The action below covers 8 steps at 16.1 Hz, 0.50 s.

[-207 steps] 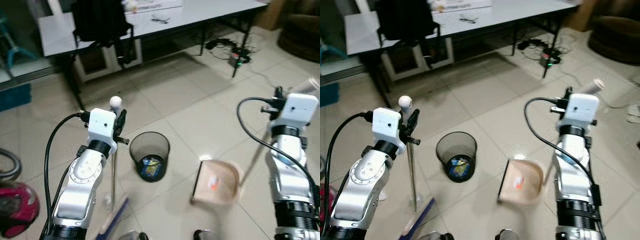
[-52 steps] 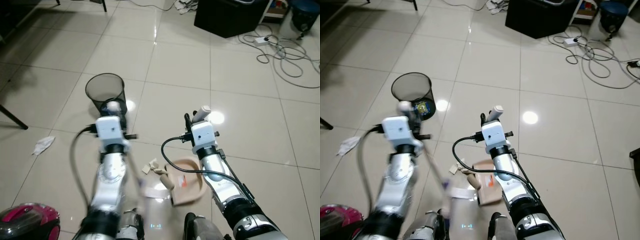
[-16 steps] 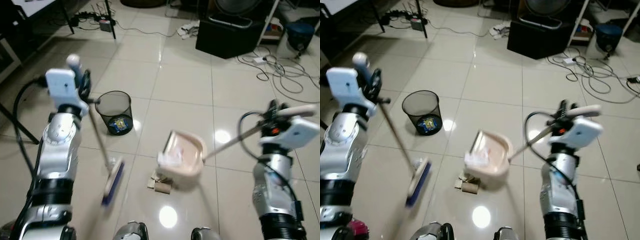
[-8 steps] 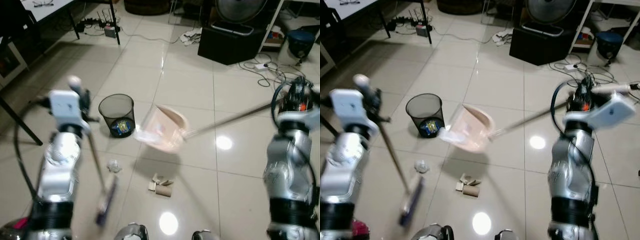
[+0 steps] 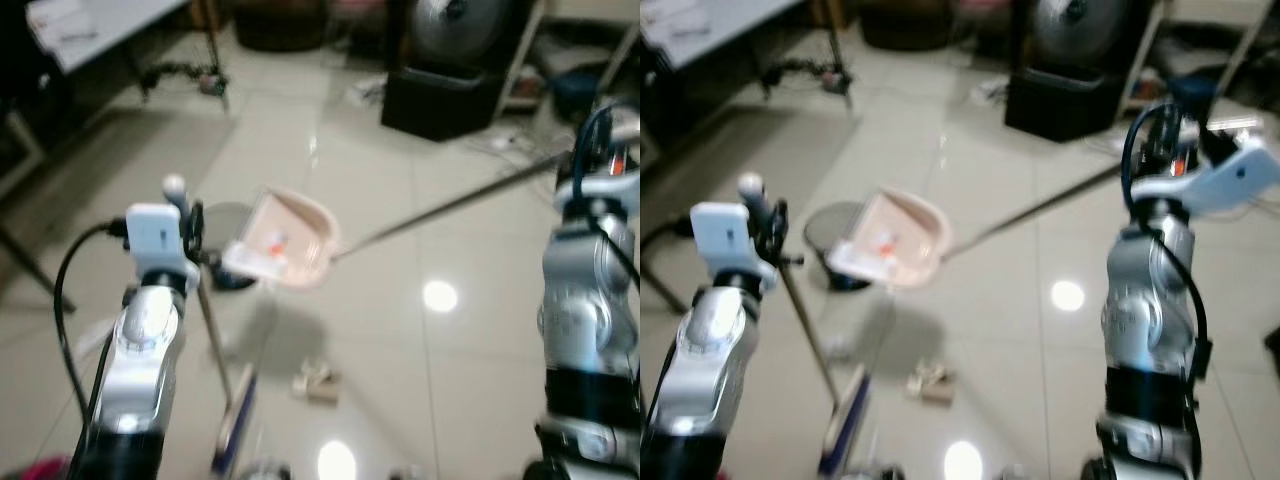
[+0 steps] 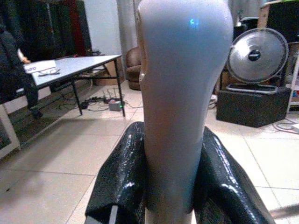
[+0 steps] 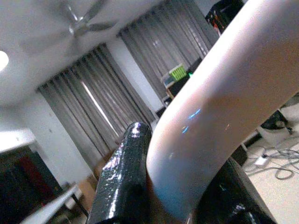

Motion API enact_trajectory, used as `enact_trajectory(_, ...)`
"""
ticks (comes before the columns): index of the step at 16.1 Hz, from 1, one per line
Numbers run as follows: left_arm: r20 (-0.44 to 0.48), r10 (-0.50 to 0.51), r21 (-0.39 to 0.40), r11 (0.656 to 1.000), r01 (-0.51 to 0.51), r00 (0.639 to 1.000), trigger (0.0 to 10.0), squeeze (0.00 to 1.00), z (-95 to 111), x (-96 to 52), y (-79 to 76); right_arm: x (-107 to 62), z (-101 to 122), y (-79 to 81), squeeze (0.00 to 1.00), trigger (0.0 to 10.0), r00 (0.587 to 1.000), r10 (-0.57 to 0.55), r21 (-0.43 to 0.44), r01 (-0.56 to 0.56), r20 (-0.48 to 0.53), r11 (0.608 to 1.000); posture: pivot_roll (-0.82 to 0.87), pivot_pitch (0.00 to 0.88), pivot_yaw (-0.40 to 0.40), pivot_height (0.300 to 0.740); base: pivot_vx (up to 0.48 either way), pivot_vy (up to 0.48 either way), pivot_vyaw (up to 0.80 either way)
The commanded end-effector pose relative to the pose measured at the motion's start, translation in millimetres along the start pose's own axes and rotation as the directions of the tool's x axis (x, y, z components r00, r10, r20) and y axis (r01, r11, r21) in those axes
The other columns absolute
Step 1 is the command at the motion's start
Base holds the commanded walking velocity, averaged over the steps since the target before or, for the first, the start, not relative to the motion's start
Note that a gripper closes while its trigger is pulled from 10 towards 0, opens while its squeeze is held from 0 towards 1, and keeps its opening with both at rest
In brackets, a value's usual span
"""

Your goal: Sweep floor

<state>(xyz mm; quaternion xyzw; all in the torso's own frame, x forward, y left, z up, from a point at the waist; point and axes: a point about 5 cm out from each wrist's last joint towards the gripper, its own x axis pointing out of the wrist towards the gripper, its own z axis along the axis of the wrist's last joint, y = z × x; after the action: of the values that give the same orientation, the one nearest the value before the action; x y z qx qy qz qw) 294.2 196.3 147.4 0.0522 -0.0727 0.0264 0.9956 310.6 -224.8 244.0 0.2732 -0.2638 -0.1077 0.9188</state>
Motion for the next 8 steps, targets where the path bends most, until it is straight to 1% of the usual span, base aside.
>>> enact_trajectory(1, 0.042, 0.025, 0.017, 1.0, -0.026, 0.999, 10.0, 0.0, 9.6, -1.1, 4.1, 5.8, 15.2, 5.0, 0.0, 10.0, 0.998, -0.012, 0.073, 0.008, 0.058, 0.997, -0.03, 0.0, 0.066, 0.74, 0.368, 0.0, 0.0)
enact_trajectory(2, 0.04, 0.035, 0.016, 0.999, -0.035, 0.999, 10.0, 0.0, 9.4, -1.7, 5.7, 6.6, 14.7, 4.0, 0.0, 10.0, 0.999, -0.018, 0.069, 0.014, 0.05, 0.997, -0.03, 0.0, 0.067, 0.74, 0.382, 0.0, 0.0)
enact_trajectory(3, 0.037, 0.044, 0.012, 0.999, -0.045, 0.998, 10.0, 0.0, 9.2, -1.7, 6.4, 6.8, 13.2, 4.7, 0.0, 10.0, 0.999, -0.005, 0.044, 0.003, 0.039, 0.999, -0.02, 0.0, 0.067, 0.74, 0.405, 0.0, 0.0)
enact_trajectory(5, 0.036, 0.049, 0.007, 0.999, -0.049, 0.998, 10.0, 0.0, 9.3, -1.7, 3.3, 6.4, 9.9, 6.5, 0.0, 10.0, 1.0, 0.014, 0.006, -0.014, 0.012, 1.0, -0.03, 0.0, 0.07, 0.74, 0.411, 0.0, 0.0)
enact_trajectory(8, 0.036, 0.045, -0.001, 0.999, -0.045, 0.998, 10.0, 0.0, 9.3, -1.5, -2.0, 7.6, 10.4, 8.5, 0.0, 10.0, 1.0, 0.016, 0.026, -0.016, 0.008, 1.0, -0.03, 0.0, 0.072, 0.74, 0.412, 0.0, 0.0)
